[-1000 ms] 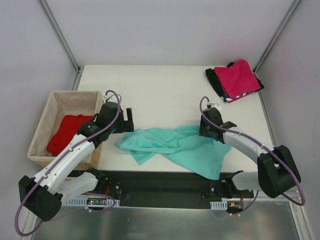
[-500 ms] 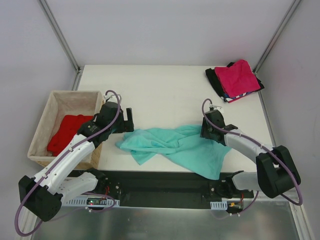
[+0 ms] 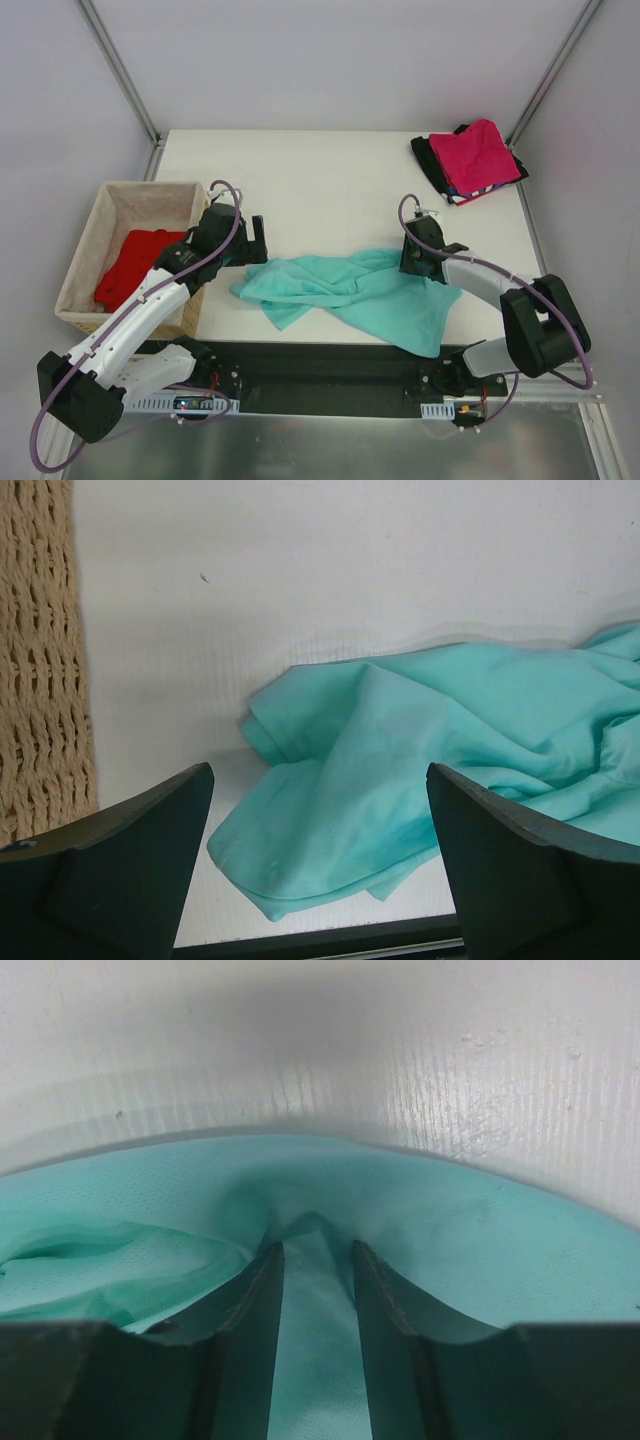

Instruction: Fold and stack the t-shirts

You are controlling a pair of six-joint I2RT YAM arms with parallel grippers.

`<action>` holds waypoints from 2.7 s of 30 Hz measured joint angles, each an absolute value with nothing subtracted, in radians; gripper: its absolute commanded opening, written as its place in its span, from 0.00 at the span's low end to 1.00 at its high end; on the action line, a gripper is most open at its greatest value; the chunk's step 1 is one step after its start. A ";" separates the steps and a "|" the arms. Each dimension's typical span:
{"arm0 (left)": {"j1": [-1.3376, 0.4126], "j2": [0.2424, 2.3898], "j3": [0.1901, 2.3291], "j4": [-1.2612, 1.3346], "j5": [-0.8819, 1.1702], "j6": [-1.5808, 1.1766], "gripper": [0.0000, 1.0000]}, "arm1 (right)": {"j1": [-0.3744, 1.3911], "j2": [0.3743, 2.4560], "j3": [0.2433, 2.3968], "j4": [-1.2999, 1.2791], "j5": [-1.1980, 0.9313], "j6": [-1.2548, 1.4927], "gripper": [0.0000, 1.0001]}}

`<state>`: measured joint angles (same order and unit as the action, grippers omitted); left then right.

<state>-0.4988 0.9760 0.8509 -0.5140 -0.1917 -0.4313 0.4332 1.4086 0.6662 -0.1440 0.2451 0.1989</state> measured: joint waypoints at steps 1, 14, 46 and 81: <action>-0.496 0.976 0.851 -0.514 -0.192 -0.431 0.88 | 0.433 1.411 0.668 -0.144 0.245 0.199 0.32; -0.495 0.976 0.851 -0.514 -0.192 -0.431 0.88 | 0.433 1.393 0.698 -0.175 0.252 0.197 0.32; -0.495 0.977 0.851 -0.521 -0.192 -0.434 0.87 | 0.433 1.401 0.701 -0.179 0.246 0.209 0.01; -0.476 0.835 0.668 -0.775 -0.216 -0.796 0.59 | 0.455 1.316 0.673 -0.192 0.250 0.209 0.01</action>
